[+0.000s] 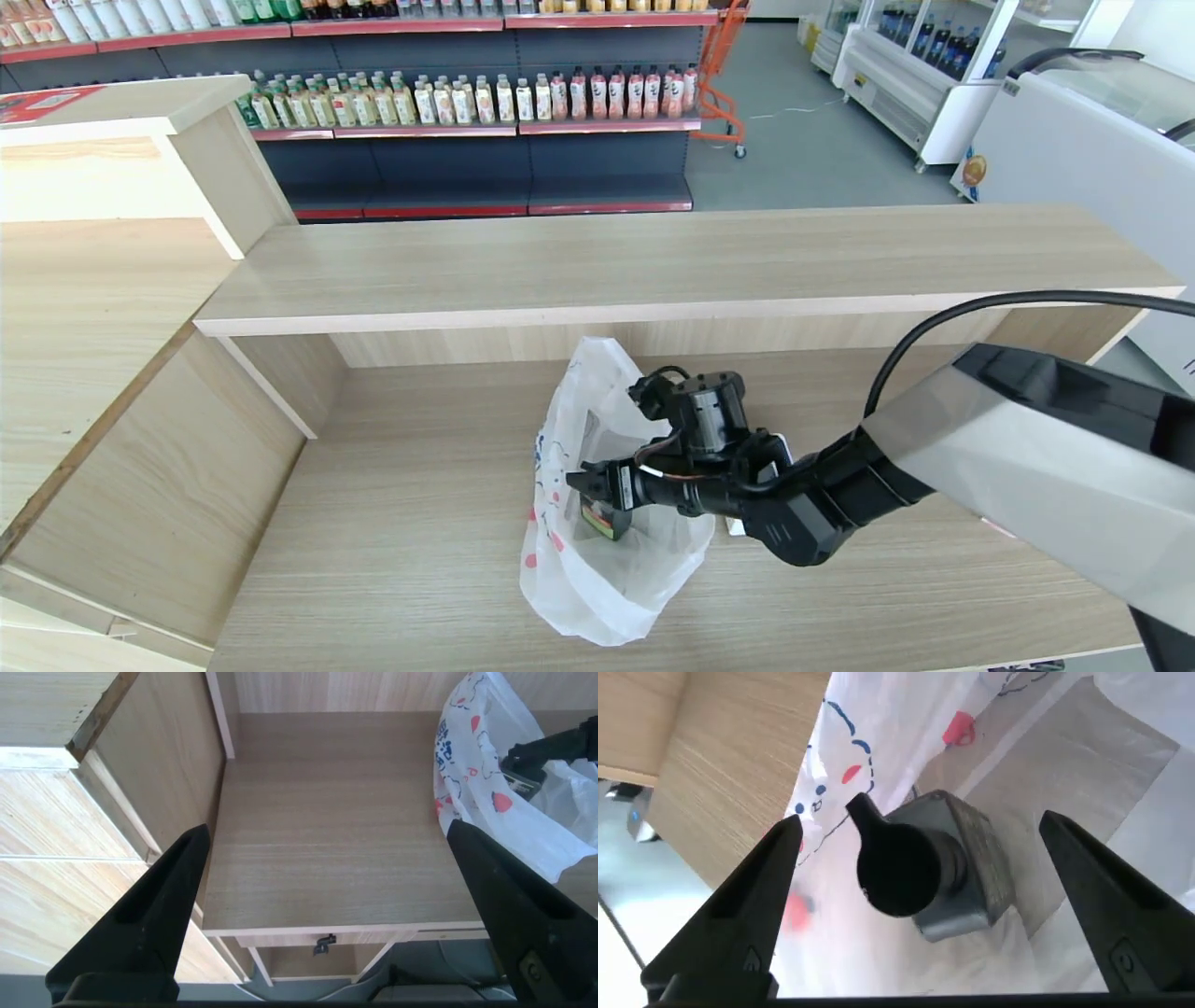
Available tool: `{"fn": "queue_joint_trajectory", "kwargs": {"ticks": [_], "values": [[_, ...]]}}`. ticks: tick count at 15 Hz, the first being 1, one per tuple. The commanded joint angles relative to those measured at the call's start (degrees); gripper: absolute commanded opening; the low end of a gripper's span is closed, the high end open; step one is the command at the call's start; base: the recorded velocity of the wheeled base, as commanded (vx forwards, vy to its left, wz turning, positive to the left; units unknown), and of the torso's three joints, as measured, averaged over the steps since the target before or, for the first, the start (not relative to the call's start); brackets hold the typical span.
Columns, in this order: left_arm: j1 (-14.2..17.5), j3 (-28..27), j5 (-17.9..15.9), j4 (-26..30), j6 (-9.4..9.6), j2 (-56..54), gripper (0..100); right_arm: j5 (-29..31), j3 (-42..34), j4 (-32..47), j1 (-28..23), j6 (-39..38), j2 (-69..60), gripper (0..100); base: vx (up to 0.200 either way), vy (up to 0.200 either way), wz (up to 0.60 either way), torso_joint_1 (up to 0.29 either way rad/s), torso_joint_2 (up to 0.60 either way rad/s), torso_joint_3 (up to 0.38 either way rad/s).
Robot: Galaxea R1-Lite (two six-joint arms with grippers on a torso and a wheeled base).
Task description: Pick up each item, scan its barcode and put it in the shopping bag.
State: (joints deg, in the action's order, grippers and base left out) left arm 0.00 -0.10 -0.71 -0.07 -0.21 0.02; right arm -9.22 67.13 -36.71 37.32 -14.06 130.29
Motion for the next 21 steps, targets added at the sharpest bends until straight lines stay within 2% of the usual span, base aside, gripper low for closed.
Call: {"fn": "queue_joint_trajectory", "kwargs": {"ticks": [1, 3, 7, 9, 10, 11, 12, 14, 17, 21], "values": [[0.00, 0.01, 0.00, -0.01, -0.06, -0.02, 100, 0.08, -3.24, 3.13, -3.30, -1.76, -6.19, 100, 0.000, 0.000, 0.00, 0.000, 0.00, 0.000], [0.00, 0.01, 0.00, -0.01, -0.06, -0.02, 100, -2.39, -6.49, 3.31, -6.99, -3.96, -8.65, 100, 0.000, 0.000, 0.00, 0.000, 0.00, 0.000], [0.00, 0.01, 0.00, -0.01, -0.06, -0.02, 100, -4.58, -10.27, 3.13, -9.45, -4.66, -14.89, 100, 0.000, 0.000, 0.00, 0.000, 0.00, 0.000], [0.00, 0.01, 0.00, -0.01, 0.03, -0.02, 100, -9.42, -12.82, 3.57, -11.65, -10.03, -21.66, 100, 0.000, 0.000, 0.00, 0.000, 0.00, 0.000], [0.00, 0.01, 0.00, -0.01, -0.06, -0.02, 100, -10.30, -13.52, 8.05, -12.35, -18.64, -30.63, 100, 0.000, 0.000, 0.00, 0.000, 0.00, 0.000], [0.00, 0.01, 0.00, -0.01, -0.06, -0.02, 100, -10.21, -13.43, 11.39, -12.53, -21.19, -34.23, 100, 0.000, 0.000, 0.00, 0.000, 0.00, 0.000], [0.00, 0.01, 0.00, -0.01, -0.06, -0.02, 100, -10.12, -14.57, 19.39, -14.11, -23.12, -42.49, 100, 0.000, 0.000, 0.00, 0.000, 0.00, 0.000], [0.00, 0.01, 0.00, -0.01, -0.06, -0.02, 100, -9.77, -18.18, 24.31, -16.75, -22.59, -49.70, 100, 0.000, 0.000, 0.00, 0.000, 0.00, 0.000], [0.00, 0.01, 0.00, -0.01, 0.03, -0.02, 100, -9.86, -21.43, 28.97, -22.99, -16.44, -56.11, 100, 0.000, 0.000, 0.00, 0.000, 0.00, 0.000], [0.00, 0.01, 0.00, -0.01, -0.50, -0.02, 100, -9.59, -21.61, 30.82, -25.01, -16.44, -57.17, 100, 0.000, 0.000, 0.00, 0.000, 0.00, 0.000]]}}
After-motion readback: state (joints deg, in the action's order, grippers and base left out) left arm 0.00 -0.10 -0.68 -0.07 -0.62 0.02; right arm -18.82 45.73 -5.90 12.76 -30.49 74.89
